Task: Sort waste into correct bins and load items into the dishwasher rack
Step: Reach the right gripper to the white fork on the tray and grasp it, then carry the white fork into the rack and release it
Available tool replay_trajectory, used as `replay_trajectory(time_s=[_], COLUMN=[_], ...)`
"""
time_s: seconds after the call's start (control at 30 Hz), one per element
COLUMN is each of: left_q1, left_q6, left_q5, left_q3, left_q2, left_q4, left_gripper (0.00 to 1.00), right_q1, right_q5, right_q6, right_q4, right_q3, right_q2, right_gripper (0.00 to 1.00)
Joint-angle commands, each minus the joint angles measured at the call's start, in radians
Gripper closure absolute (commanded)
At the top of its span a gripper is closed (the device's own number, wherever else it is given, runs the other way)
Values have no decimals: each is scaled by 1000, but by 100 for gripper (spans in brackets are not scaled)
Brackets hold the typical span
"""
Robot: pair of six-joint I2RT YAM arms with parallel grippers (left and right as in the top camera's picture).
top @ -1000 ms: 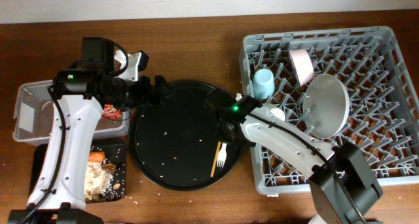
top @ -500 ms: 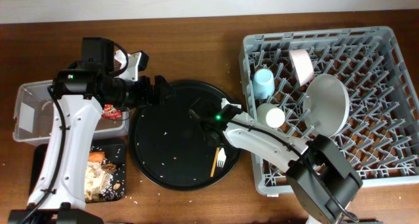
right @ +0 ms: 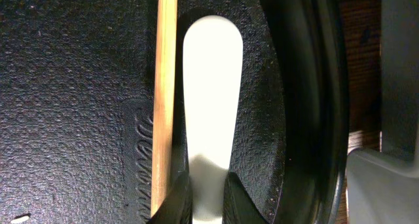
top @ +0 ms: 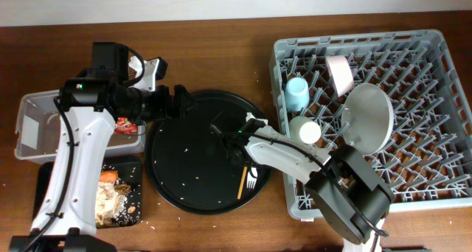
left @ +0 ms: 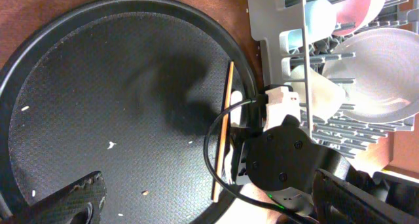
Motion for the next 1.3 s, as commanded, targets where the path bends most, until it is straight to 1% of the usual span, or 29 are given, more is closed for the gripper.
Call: replay_trajectory(time_s=[0.0,0.03,0.1,0.2,0.27,0.3,0.33,0.37,0.4,0.47,0.57,0.63,0.7,0.77,0.83,0.93,1.0,1.13,1.27], left_q1=[5,5,5,5,5,5,5,5,5,5,5,5,5,5,5,5,5,5,5], left_q6=[12,12,12,12,12,12,12,12,12,12,12,12,12,12,12,12,12,12,12], left_q5=[3,3,3,3,3,3,3,3,3,3,3,3,3,3,3,3,3,3,3], left_q3=[19,19,19,19,19,19,19,19,19,19,19,19,19,19,19,19,19,19,19], left_q2=[-20,-20,-20,-20,-20,-20,-20,-20,-20,-20,-20,-20,-20,-20,-20,-20,-20,-20,-20], left_q4=[-1,-1,-1,-1,-1,-1,-1,-1,-1,-1,-1,-1,-1,-1,-1,-1,-1,-1,-1], left_gripper=[1,1,1,1,1,1,1,1,1,1,1,1,1,1,1,1,1,1,1], right_q1=[3,3,3,3,2,0,-12,-38,-78,-166,-310,-412,-489,-523,-535,-535,-536,-550,-619], right_q5=[-21,-21,-21,-21,-19,-13,-13,-13,-13,-13,-11,46,50,51,51,76,148,180,157], right_q6=[12,11,-79,-86,-233,-276,-371,-458,-515,-583,-754,-761,-829,-891,-891,-951,-950,-946,-927], right_q4=[-19,-54,-164,-335,-393,-424,-478,-531,-568,-587,-625,-655,-661,-660,-656,-579,-510,-408,-405], right_q3=[-1,29,159,317,400,431,488,538,565,570,570,570,569,562,539,429,365,252,249], right_q2=[43,41,26,26,26,26,25,20,4,-45,-138,-147,-147,-145,-139,-138,-138,-138,-138], right_gripper=[96,96,96,96,96,96,96,96,96,96,96,96,96,96,96,96,96,96,96])
